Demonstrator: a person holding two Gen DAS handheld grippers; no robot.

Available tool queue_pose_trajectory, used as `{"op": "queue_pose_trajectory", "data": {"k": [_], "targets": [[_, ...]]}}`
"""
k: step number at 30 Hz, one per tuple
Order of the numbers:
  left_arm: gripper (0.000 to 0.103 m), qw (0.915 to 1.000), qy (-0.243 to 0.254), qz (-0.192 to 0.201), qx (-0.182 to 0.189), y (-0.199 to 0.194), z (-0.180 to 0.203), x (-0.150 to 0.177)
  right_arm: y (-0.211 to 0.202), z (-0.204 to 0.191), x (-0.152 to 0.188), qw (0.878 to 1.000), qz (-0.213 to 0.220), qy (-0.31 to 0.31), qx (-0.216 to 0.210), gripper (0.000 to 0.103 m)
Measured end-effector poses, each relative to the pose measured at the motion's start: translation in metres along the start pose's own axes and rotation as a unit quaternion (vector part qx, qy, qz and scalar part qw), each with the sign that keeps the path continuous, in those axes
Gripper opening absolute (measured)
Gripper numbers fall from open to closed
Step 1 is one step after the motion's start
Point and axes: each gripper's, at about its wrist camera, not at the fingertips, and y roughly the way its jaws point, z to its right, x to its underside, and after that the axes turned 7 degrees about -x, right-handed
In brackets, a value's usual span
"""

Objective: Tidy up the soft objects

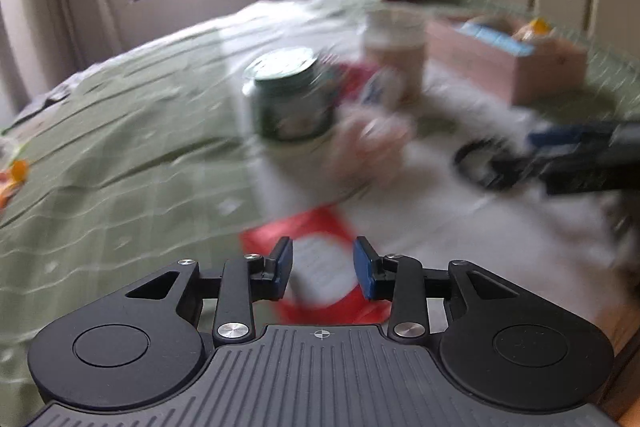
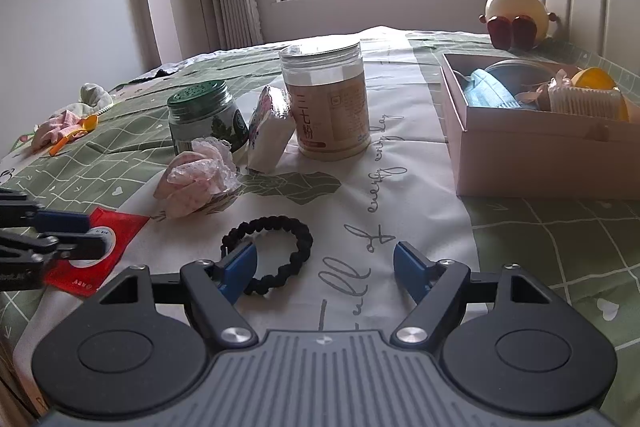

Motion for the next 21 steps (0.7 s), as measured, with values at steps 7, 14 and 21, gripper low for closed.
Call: {"op": "queue_pose_trajectory", "data": {"k": [7, 14, 21], "targets": [[0.041, 0.9977, -0.049, -0.025, 0.04, 0.006, -0.01, 0.003, 0.0, 0.0, 0.0, 1.0, -0.001, 0.0, -0.001, 0.079], [0.056, 0.9971, -0.031, -0.025, 0.065, 0.012, 0.01, -0.003, 0.001, 0.001, 0.0, 1.0, -0.003, -0.002, -0.004, 0.08], [0.054, 0.9999, -0.012, 0.004, 0.001, 0.004, 0.015, -0.006, 0.0, 0.001, 0.001, 1.0, -0.003, -0.002, -0.006, 0.081]]}}
